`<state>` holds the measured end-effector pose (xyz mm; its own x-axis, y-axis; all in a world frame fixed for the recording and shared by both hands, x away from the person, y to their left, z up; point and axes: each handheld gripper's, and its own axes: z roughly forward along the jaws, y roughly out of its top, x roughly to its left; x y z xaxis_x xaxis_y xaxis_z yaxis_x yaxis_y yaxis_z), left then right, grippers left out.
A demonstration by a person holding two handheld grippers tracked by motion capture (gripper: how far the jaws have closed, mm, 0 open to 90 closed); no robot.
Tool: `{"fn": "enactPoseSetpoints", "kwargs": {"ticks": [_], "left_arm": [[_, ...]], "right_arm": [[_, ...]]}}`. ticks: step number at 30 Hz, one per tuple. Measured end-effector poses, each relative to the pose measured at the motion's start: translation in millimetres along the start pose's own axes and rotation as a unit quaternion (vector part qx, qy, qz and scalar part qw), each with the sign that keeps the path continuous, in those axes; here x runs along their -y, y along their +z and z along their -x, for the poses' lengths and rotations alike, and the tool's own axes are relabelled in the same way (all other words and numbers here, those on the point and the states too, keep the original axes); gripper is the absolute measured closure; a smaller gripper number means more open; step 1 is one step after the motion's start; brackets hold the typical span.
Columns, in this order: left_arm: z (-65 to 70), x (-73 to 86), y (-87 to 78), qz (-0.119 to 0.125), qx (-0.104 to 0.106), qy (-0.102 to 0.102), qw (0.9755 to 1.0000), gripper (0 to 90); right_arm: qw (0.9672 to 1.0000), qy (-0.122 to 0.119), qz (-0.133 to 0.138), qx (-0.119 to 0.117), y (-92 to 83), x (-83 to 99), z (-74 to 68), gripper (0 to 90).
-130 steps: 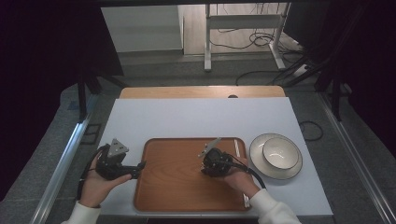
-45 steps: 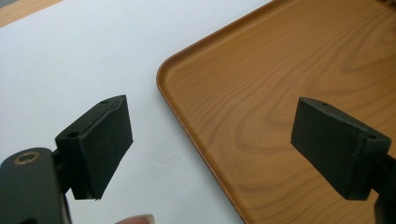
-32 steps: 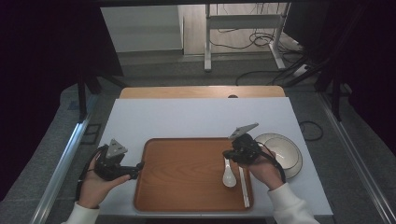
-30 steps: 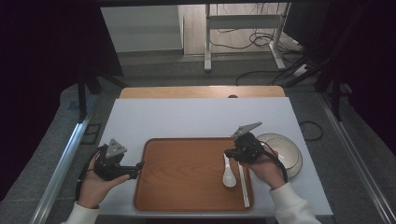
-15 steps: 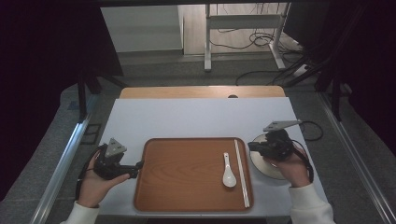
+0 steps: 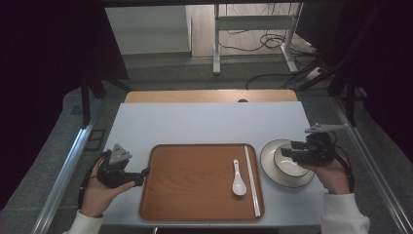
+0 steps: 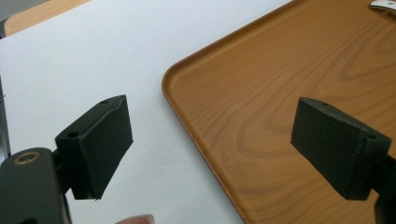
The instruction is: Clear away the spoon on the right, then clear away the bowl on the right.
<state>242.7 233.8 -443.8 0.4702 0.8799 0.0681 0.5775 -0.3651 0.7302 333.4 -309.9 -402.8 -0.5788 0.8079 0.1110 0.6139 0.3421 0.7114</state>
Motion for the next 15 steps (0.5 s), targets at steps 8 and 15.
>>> {"fn": "enactPoseSetpoints", "kwargs": {"ticks": [8, 15], "left_arm": [[-0.1, -0.1, -2.8, 0.003, -0.002, -0.001, 1.0, 12.3], [-0.3, 0.3, -1.0, -0.001, -0.001, 0.001, 1.0, 12.3]], "right_arm": [[0.9997, 0.011, -0.012, 0.018, -3.7, 3.8, 14.9, 40.8], [0.999, 0.023, -0.015, 0.036, -8.1, 7.1, 24.6, 40.7]]}}
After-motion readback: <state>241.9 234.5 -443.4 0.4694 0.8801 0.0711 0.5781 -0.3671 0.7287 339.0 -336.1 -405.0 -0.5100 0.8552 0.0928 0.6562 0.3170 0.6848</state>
